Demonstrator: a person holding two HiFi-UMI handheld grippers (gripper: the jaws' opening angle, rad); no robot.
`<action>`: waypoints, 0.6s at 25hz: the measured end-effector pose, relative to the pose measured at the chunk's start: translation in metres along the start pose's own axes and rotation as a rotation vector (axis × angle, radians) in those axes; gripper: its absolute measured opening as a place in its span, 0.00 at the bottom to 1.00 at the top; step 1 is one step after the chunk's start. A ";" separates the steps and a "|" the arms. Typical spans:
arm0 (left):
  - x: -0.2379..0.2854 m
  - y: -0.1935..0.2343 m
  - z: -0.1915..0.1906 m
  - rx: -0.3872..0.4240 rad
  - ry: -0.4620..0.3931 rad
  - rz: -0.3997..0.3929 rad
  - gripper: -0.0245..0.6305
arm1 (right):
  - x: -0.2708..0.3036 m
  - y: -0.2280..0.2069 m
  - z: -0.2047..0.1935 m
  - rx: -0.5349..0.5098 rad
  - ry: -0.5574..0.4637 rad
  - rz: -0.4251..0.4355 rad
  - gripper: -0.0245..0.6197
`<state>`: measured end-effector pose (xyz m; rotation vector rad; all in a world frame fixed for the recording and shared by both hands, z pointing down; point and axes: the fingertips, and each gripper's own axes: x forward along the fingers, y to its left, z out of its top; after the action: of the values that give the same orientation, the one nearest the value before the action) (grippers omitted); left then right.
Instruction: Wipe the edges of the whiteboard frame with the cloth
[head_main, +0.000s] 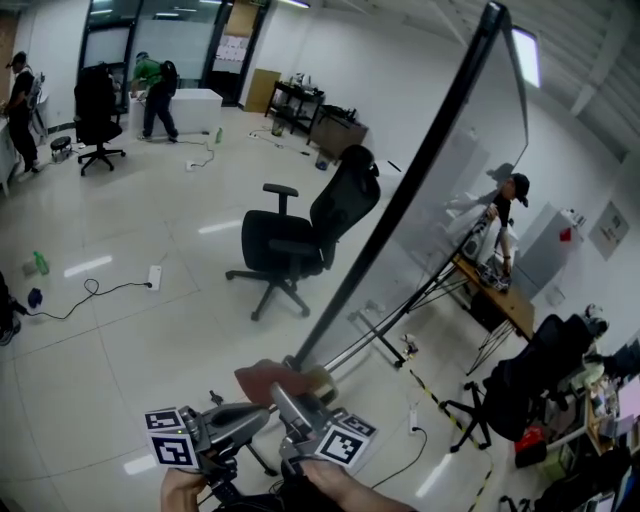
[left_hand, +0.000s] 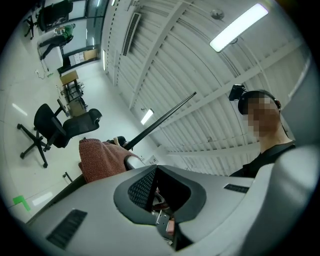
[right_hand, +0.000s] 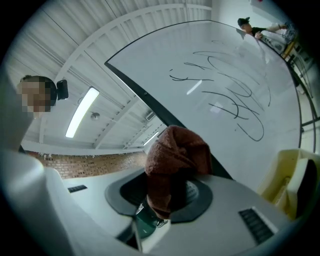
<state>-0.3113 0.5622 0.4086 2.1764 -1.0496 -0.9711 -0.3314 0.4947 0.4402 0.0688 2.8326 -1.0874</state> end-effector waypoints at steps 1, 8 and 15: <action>0.002 -0.001 0.003 -0.002 -0.008 0.002 0.02 | 0.001 0.003 0.003 -0.009 -0.001 0.006 0.22; 0.020 -0.019 0.015 0.008 -0.009 0.010 0.02 | -0.001 0.019 0.034 -0.080 -0.038 0.028 0.22; 0.033 -0.034 0.026 0.026 0.009 -0.030 0.02 | 0.007 0.028 0.065 -0.153 -0.063 0.008 0.22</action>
<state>-0.3021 0.5510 0.3568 2.2213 -1.0334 -0.9657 -0.3308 0.4720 0.3725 0.0331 2.8449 -0.8516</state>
